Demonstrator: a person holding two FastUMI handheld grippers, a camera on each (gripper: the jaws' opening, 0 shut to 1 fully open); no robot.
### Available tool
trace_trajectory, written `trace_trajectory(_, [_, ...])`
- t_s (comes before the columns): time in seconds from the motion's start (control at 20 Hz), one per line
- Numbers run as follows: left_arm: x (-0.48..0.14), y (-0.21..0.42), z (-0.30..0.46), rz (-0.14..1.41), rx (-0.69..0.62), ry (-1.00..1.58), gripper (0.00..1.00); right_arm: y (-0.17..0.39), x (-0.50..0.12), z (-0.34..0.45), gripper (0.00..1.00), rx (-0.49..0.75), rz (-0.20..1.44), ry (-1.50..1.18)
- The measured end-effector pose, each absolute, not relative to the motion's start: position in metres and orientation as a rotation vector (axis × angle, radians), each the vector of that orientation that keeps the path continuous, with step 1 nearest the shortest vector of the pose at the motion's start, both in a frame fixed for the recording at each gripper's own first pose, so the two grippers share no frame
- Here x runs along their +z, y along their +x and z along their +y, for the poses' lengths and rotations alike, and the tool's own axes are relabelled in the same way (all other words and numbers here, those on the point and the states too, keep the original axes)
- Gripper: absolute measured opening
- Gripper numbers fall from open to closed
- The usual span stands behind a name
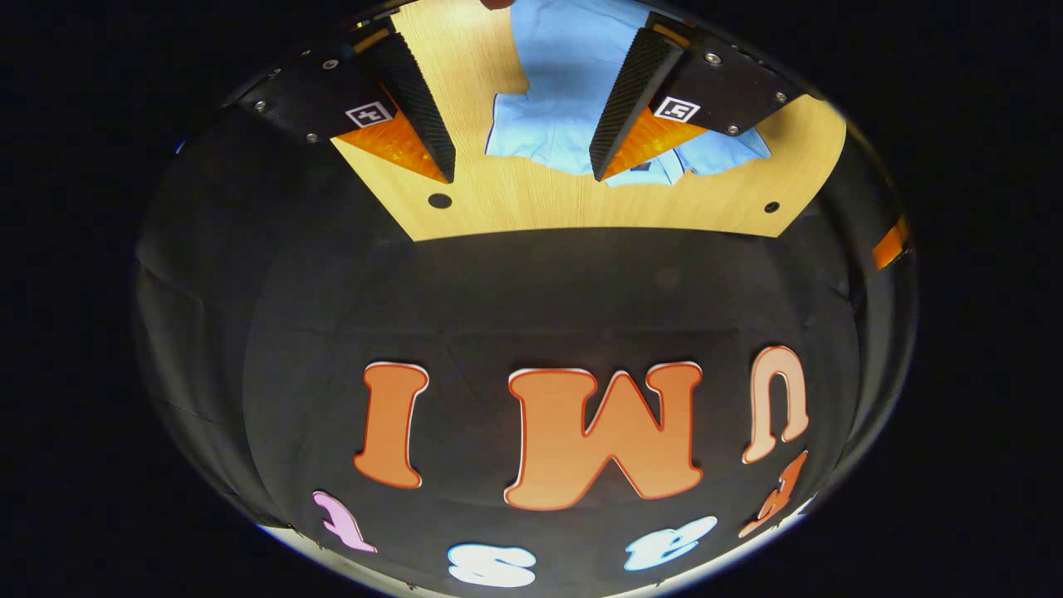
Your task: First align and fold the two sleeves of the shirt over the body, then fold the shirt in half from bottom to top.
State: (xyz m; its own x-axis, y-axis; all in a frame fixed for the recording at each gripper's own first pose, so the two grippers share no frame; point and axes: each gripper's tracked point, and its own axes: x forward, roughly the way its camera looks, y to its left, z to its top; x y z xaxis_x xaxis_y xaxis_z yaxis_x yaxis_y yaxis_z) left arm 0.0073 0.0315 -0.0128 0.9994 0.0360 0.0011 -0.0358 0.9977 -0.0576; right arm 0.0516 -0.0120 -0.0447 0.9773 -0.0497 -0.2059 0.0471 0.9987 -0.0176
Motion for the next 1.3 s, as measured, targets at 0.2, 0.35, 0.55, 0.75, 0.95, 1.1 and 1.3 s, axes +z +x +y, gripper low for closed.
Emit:
trace_trajectory(0.2, [-0.019, 0.013, 0.047, 0.012, 0.072, -0.056, 0.99, 0.09, -0.069, -0.023, 0.98, -0.057, 0.344, -0.031])
trace_trajectory(0.35, [-0.024, 0.021, 0.052, 0.022, 0.085, -0.05, 1.0, 0.112, -0.1, -0.022, 0.98, -0.028, 0.518, -0.026])
trace_trajectory(0.55, [-0.036, 0.033, 0.061, 0.04, 0.108, -0.047, 1.0, 0.158, -0.145, -0.037, 0.98, -0.029, 0.686, -0.062])
trace_trajectory(0.75, [-0.051, 0.039, 0.069, 0.077, 0.128, -0.048, 1.0, 0.182, -0.205, -0.051, 0.98, -0.038, 0.883, -0.034])
trace_trajectory(0.95, [-0.064, 0.045, 0.078, 0.107, 0.155, -0.057, 1.0, 0.199, -0.246, -0.061, 0.99, -0.063, 1.002, -0.028])
trace_trajectory(1.1, [-0.077, 0.046, 0.08, 0.136, 0.163, -0.07, 1.0, 0.206, -0.271, -0.062, 0.99, -0.071, 1.073, -0.003])
trace_trajectory(1.3, [-0.09, 0.046, 0.086, 0.164, 0.185, -0.075, 1.0, 0.21, -0.293, -0.065, 0.99, -0.081, 1.131, -0.005])
